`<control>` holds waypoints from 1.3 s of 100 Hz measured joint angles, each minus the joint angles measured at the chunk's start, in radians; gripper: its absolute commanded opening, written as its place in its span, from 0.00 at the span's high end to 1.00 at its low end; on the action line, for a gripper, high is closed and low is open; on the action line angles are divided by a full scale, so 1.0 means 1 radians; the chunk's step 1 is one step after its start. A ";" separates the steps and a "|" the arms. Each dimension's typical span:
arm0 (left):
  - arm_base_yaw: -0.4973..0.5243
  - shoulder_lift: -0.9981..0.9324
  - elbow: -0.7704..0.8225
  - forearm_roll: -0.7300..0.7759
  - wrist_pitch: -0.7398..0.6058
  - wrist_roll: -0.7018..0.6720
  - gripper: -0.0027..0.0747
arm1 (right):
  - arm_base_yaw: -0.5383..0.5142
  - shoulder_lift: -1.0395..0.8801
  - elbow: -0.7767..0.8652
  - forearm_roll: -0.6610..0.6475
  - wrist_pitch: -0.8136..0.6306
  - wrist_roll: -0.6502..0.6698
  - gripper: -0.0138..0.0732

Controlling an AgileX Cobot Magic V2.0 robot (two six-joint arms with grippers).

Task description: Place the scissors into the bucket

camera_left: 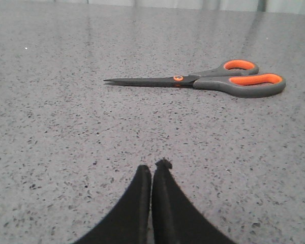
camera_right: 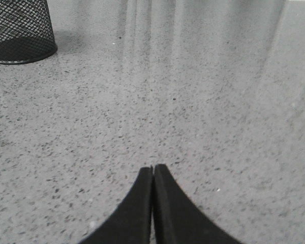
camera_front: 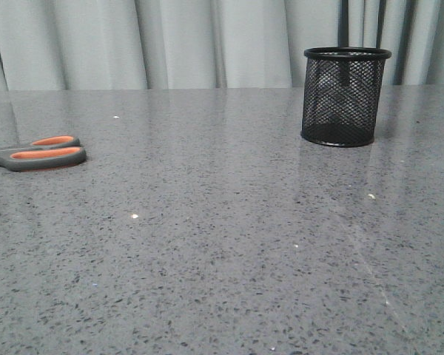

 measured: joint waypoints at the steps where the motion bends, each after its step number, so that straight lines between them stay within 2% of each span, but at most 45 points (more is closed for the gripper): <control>1: 0.000 0.000 0.000 0.004 0.000 0.000 0.99 | 0.000 0.000 0.000 -0.005 -0.006 0.000 0.89; 10: 0.000 0.000 0.000 0.027 0.000 0.000 0.99 | 0.000 0.000 0.000 0.018 -0.109 0.000 0.89; 17: 0.000 0.000 0.000 0.029 -0.002 0.000 0.99 | 0.000 0.000 0.000 0.099 -0.233 0.000 0.89; 31: 0.000 0.000 0.000 -0.079 -0.055 0.000 0.99 | 0.000 0.000 0.000 0.248 -0.428 0.000 0.89; 40: 0.000 0.000 0.000 -0.273 -0.136 0.000 0.99 | 0.000 0.000 0.000 0.319 -0.486 0.000 0.89; 53: 0.000 0.000 0.000 -0.608 -0.237 0.000 0.99 | 0.000 0.000 0.000 0.427 -0.497 0.000 0.89; 67: 0.000 0.000 0.000 -0.852 -0.285 0.000 0.99 | 0.000 0.000 -0.002 0.564 -0.493 0.000 0.89; 75: 0.000 0.000 -0.001 -0.886 -0.272 0.004 0.99 | 0.000 0.000 -0.035 0.584 -0.422 0.000 0.89; 82: 0.000 0.000 -0.013 -0.872 -0.209 0.046 0.99 | 0.000 0.000 -0.100 0.563 -0.316 0.000 0.89; 99: 0.000 0.027 -0.159 -0.774 -0.034 0.253 0.99 | 0.000 0.098 -0.304 0.391 -0.071 -0.026 0.89; 107: 0.000 0.100 -0.241 -0.747 0.035 0.368 0.97 | 0.000 0.178 -0.403 0.347 0.023 -0.092 0.89; 114: 0.000 0.180 -0.314 -0.736 0.108 0.493 0.90 | 0.012 0.233 -0.469 0.332 0.084 -0.150 0.89; 123: -0.008 0.288 -0.398 -0.728 0.186 0.640 0.75 | 0.043 0.285 -0.534 0.321 0.140 -0.188 0.88; 130: -0.038 0.354 -0.448 -0.714 0.204 0.716 0.65 | 0.071 0.324 -0.574 0.317 0.185 -0.198 0.81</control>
